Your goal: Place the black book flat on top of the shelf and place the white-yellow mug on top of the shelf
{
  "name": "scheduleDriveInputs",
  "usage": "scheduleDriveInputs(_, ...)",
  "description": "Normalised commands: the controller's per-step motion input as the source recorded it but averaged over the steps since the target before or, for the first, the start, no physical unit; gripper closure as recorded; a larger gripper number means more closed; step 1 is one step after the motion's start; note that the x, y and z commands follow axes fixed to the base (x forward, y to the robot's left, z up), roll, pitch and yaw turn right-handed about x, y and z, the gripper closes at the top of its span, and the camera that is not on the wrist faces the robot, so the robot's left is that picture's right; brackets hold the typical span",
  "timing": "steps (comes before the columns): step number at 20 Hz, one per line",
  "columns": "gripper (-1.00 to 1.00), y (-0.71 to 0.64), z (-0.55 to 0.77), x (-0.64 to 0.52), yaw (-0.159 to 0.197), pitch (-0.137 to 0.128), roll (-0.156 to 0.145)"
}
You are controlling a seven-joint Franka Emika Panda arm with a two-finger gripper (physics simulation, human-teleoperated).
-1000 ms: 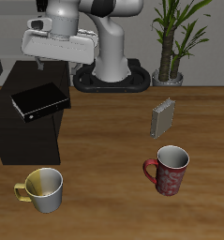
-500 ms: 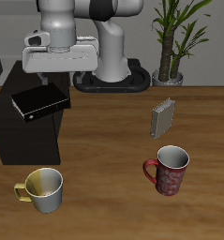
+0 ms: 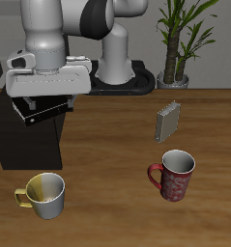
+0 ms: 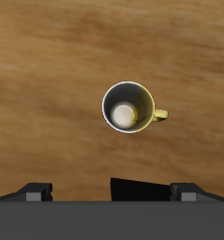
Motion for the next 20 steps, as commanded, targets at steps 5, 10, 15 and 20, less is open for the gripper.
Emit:
scheduleDriveInputs(5, -1.0, -0.04, -0.28, 0.44, 0.002, -0.028, 0.066)
scheduleDriveInputs(10, -1.0, 0.01, -0.49, 0.2, -0.027, 0.03, 0.013)
scheduleDriveInputs(15, -1.0, 0.02, -0.48, 0.24, 0.004, 0.027, -0.02)
scheduleDriveInputs(20, -1.0, 0.07, -0.41, 0.19, 0.052, 0.004, 0.01)
